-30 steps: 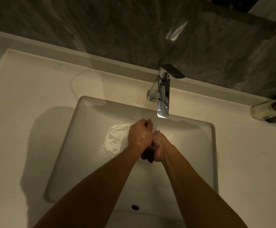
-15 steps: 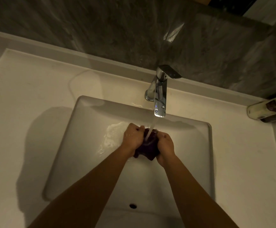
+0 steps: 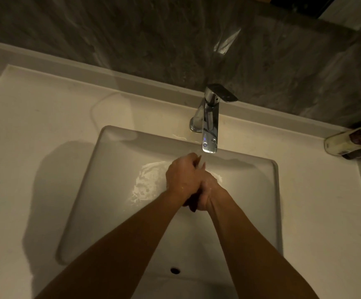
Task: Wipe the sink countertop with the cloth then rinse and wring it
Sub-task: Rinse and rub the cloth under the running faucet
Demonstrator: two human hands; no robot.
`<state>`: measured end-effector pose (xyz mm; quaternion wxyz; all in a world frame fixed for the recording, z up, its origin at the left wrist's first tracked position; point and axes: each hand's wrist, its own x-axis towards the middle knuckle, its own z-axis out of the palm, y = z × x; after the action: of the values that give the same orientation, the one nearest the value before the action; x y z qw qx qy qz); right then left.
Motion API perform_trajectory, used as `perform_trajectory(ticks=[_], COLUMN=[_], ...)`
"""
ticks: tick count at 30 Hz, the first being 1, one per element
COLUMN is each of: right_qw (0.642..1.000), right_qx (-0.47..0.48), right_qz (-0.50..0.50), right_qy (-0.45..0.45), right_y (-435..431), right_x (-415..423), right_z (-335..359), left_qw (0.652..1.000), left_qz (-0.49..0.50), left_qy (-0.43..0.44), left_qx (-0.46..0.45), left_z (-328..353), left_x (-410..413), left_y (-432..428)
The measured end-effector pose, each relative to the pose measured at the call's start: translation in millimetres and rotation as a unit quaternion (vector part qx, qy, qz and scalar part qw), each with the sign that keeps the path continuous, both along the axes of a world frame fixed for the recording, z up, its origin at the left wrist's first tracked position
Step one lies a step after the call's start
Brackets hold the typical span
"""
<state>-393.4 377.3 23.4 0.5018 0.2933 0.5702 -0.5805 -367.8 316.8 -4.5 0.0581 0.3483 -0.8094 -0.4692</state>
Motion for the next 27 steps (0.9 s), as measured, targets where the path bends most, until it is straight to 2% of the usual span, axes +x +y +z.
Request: perform_trajectory(ticks=[3, 5, 8, 11, 13, 16, 18, 20, 24, 26, 27], right_qw=[0.999, 0.995, 0.979, 0.948, 0.952, 0.977, 0.991, 0.995, 0.994, 0.994, 0.995], right_qx=[0.010, 0.037, 0.067, 0.104, 0.106, 0.087, 0.058, 0.000, -0.031, -0.033, -0.022], right_qz=[0.038, 0.062, 0.086, 0.117, 0.074, -0.024, -0.053, -0.074, -0.090, -0.063, -0.059], right_qy=[0.014, 0.065, 0.172, 0.277, 0.277, 0.193, 0.112, 0.066, 0.050, 0.083, 0.072], right_y=[0, -1, -1, 11, 22, 31, 31, 27, 17, 11, 9], right_x=[-1, -5, -3, 0, 0, -6, -6, -1, 1, 2, 2], right_z=[0, -3, -1, -7, -11, -20, -21, -21, -22, -18, -16], left_qw=[0.998, 0.996, 0.992, 0.982, 0.971, 0.960, 0.969, 0.982, 1.000, 1.000, 1.000], left_qz=[0.024, 0.043, 0.058, 0.084, 0.104, 0.108, 0.064, 0.014, -0.006, -0.004, 0.001], left_qy=[0.031, 0.022, -0.037, -0.109, -0.107, -0.047, -0.018, 0.001, -0.004, -0.017, -0.019], left_qx=[0.049, 0.079, 0.102, 0.131, 0.185, 0.253, 0.240, 0.187, 0.007, -0.022, -0.017], left_z=[-6, -8, -15, -23, -25, -12, 2, 18, 29, 28, 26], left_x=[-3, -4, -9, -6, 0, 11, 16, 18, 13, 8, 7], left_y=[-14, -20, -30, -38, -41, -23, -1, 22, 34, 26, 22])
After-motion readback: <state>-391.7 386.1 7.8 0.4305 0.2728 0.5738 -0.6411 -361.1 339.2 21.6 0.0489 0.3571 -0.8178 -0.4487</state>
